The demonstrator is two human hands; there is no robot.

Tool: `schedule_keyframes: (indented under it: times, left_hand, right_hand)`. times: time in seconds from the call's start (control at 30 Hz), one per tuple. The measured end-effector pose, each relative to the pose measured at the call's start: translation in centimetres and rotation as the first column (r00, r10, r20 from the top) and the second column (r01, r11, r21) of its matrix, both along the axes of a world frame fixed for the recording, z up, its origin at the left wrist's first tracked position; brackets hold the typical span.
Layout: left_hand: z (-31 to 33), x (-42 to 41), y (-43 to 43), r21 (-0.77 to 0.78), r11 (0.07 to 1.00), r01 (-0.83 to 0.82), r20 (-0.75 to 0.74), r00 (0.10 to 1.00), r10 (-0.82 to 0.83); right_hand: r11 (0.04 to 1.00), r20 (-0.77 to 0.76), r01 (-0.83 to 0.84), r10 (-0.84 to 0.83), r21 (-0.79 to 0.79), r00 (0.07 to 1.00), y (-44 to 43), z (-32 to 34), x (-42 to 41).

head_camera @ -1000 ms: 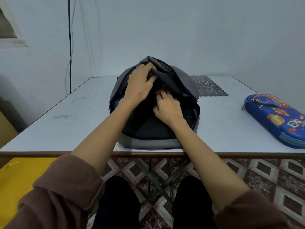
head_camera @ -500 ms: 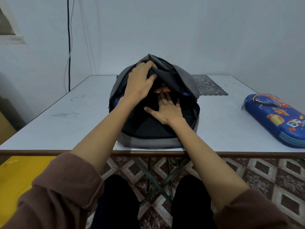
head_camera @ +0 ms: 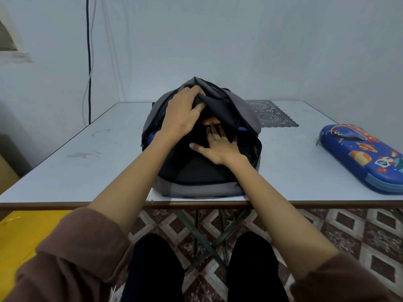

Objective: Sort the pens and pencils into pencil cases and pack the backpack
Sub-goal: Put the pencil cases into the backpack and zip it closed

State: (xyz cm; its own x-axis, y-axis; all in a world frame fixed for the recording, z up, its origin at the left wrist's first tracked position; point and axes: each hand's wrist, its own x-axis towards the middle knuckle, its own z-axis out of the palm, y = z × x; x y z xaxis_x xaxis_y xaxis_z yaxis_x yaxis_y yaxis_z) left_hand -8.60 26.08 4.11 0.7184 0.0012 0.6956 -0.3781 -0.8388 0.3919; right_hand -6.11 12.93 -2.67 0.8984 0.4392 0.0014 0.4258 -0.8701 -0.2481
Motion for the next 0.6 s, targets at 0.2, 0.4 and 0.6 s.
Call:
schedule_keyframes:
  times: [0.2,0.4,0.6]
  left_hand:
    - [-0.5,0.5,0.0,0.009,1.0,-0.016,-0.019,1.0,0.017]
    - [-3.1,-0.5,0.1,0.172,0.985,0.0,-0.159,0.987,0.028]
    - [-5.7,-1.2,-0.2,0.434,0.901,-0.006,-0.309,0.938,0.155]
  right_hand:
    - [0.989,-0.057,-0.067,0.06,-0.13,0.997,-3.2,0.1,-2.7]
    - [0.987,-0.05,-0.157,0.155,-0.028,0.987,-7.1,0.6,-6.2]
    - [0.941,0.003,-0.22,0.227,0.256,0.974,-9.4,-0.8,-7.2]
